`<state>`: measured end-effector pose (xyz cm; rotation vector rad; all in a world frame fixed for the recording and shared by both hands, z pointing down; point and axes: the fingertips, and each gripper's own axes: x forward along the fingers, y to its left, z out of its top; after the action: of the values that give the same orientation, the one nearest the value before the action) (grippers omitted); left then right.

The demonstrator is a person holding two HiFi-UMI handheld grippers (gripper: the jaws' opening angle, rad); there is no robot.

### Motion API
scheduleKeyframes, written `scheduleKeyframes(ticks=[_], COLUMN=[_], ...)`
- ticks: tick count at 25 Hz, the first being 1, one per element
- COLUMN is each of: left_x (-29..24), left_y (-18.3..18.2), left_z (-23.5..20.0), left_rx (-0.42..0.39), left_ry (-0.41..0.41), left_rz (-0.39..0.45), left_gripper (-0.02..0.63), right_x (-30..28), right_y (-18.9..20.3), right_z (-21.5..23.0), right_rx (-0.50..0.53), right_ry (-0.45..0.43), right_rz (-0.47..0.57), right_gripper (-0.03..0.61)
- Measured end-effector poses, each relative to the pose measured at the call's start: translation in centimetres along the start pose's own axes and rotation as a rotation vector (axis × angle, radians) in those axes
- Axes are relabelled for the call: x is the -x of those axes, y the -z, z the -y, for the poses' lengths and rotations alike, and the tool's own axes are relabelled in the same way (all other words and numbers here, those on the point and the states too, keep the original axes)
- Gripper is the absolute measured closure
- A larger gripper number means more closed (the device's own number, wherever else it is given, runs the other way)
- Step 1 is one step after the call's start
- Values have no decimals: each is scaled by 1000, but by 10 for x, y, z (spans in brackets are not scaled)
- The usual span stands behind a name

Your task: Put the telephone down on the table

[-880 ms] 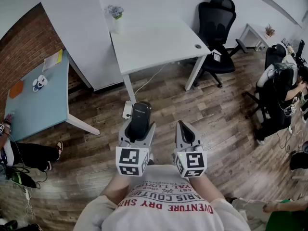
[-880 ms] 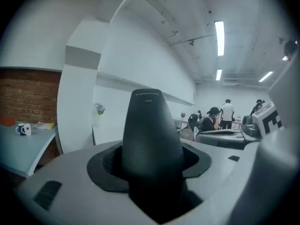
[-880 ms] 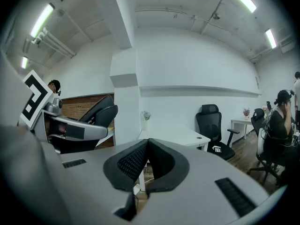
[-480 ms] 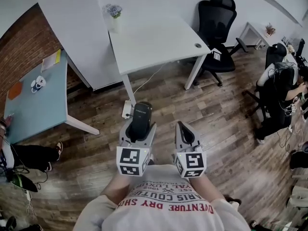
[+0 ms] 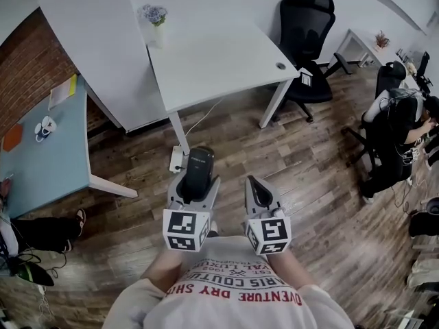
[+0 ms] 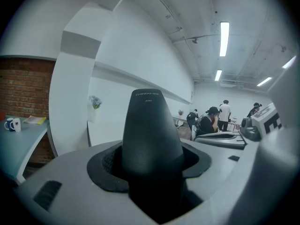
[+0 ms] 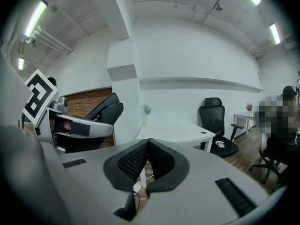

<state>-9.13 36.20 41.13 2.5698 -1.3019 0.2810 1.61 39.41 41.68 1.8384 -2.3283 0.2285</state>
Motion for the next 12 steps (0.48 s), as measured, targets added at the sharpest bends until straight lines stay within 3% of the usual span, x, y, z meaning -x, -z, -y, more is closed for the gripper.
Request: scheduleKeyframes(ticks=[12], left_x=[-24], left_y=[13], left_z=[-67], left_rx=[39], left_ry=[-18], left_rz=[-54], left_gripper=[319], right_x=[-62], right_y=[16], right_z=[-5], right_rx=[-53], right_ry=[33], right_rz=[-73], right_gripper=[561])
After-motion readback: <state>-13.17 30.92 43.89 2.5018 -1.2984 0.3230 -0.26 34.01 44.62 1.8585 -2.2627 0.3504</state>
